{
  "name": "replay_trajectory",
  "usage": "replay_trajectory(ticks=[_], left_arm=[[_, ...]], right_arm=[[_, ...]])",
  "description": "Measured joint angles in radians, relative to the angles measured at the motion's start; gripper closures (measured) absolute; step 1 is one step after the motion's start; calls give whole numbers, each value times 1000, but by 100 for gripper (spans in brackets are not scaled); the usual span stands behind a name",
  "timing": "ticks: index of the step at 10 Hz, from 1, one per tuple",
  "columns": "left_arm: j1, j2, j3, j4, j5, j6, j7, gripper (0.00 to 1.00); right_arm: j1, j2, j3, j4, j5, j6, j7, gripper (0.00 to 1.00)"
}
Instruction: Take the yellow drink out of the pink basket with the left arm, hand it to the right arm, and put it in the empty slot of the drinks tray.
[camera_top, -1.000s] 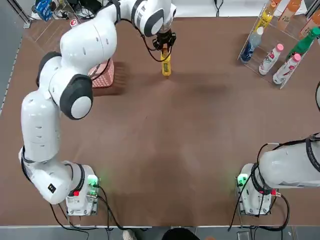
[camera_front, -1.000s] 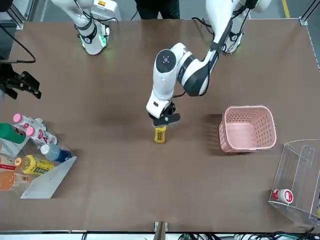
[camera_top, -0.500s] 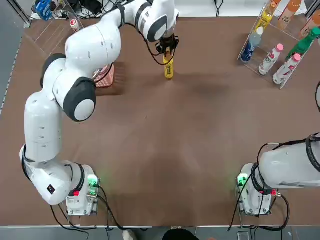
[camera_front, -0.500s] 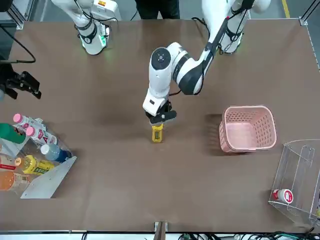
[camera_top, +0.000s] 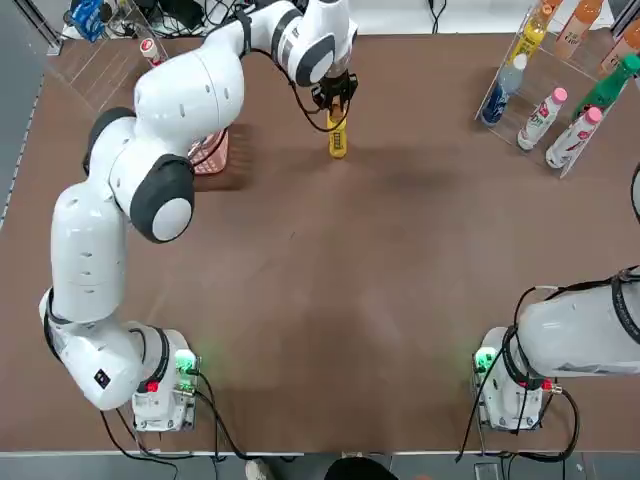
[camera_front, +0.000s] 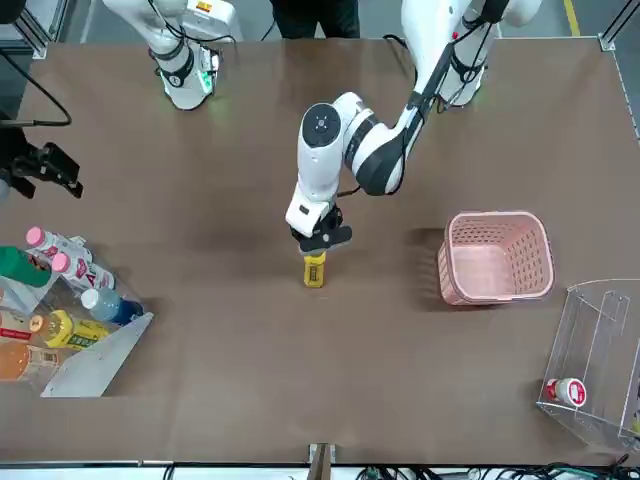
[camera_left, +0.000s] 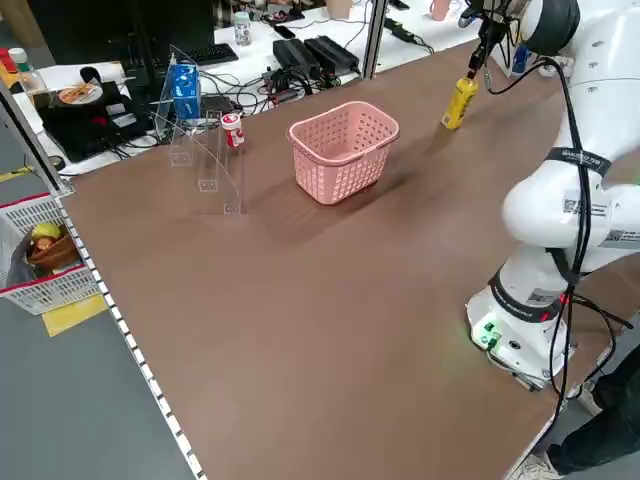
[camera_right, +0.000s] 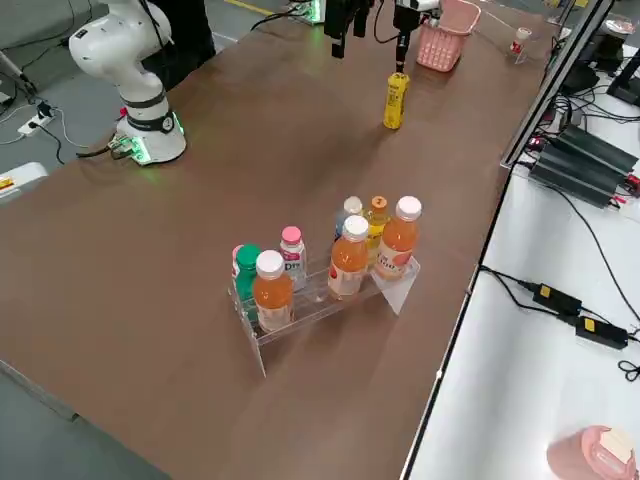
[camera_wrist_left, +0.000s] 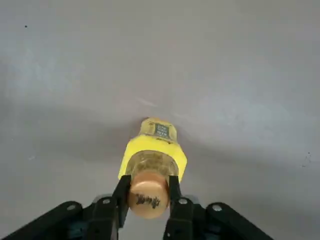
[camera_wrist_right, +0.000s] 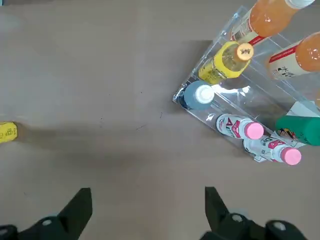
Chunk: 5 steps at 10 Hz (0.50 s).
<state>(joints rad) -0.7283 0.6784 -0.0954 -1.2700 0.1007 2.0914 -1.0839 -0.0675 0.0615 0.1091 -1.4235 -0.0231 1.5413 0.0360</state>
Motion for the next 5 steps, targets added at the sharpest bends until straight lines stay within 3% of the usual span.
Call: replay_trajectory(ticks=[1, 5], left_arm=[[0, 0, 0, 6, 6, 0, 0, 58], [1, -13, 7, 26, 20, -20, 0, 1]], right_arm=[[0, 0, 0, 0, 0, 0, 0, 0], [1, 0, 0, 0, 0, 0, 0, 0]])
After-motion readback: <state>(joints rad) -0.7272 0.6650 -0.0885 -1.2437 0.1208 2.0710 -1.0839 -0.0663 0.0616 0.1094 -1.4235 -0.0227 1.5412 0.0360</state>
